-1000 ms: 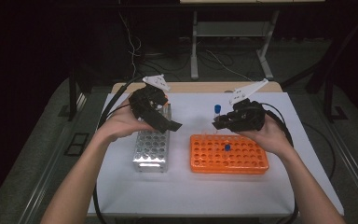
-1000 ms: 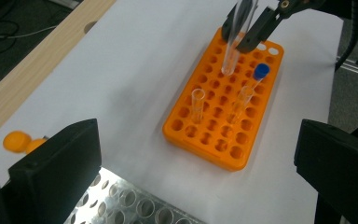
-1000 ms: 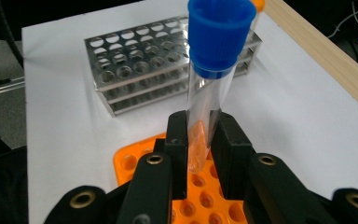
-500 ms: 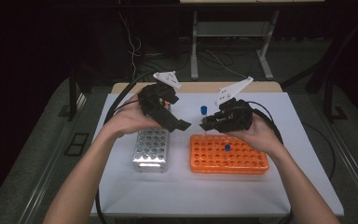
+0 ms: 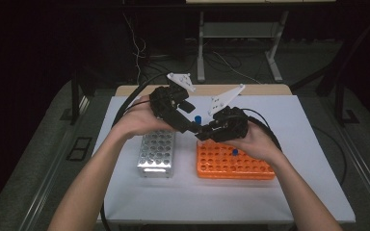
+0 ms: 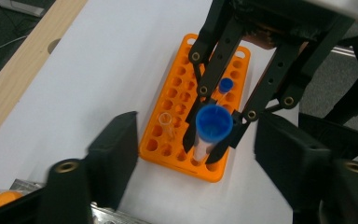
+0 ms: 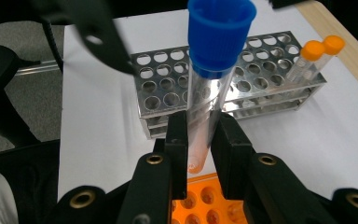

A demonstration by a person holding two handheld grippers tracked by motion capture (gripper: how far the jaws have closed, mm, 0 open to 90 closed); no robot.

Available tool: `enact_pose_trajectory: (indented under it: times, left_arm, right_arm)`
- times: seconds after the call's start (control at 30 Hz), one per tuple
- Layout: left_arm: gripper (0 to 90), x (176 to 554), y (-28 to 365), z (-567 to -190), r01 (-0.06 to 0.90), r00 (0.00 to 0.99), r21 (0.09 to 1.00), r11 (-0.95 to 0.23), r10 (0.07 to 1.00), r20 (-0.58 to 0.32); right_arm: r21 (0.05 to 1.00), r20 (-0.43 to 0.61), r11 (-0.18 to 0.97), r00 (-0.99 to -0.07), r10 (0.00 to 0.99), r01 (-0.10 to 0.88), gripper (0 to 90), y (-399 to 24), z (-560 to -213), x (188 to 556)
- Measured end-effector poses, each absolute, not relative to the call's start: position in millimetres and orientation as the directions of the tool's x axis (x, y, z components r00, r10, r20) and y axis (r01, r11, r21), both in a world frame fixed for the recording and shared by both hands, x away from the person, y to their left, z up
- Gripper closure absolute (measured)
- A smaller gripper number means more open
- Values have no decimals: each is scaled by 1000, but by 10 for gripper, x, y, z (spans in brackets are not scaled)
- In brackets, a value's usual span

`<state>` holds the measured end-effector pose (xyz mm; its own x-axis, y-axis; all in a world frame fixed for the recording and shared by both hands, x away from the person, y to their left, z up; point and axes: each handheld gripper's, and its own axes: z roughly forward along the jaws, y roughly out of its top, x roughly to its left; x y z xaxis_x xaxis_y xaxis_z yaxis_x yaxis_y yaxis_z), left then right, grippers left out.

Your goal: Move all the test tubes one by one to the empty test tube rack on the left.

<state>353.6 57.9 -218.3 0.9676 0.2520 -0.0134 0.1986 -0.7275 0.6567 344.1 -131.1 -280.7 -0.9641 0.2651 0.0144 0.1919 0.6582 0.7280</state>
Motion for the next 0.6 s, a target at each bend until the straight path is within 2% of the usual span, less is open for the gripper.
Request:
enact_pose_trajectory:
  times: [0.37, 0.57, 0.6]
  left_arm:
    - [726, 3543, 561, -2226, 180, 978, 618, -766, 205, -31]
    - [736, 3562, 570, -2231, 191, 977, 612, -767, 208, -44]
    - [736, 3565, 575, -2229, 190, 977, 613, -767, 211, -39]
  right_arm:
    - [729, 28, 657, -968, 250, 191, 761, -1219, -2842, 3435]
    - [732, 24, 654, -967, 254, 190, 753, -1200, -2860, 3440]
    - [731, 25, 654, -966, 256, 192, 730, -1204, -2859, 3442]
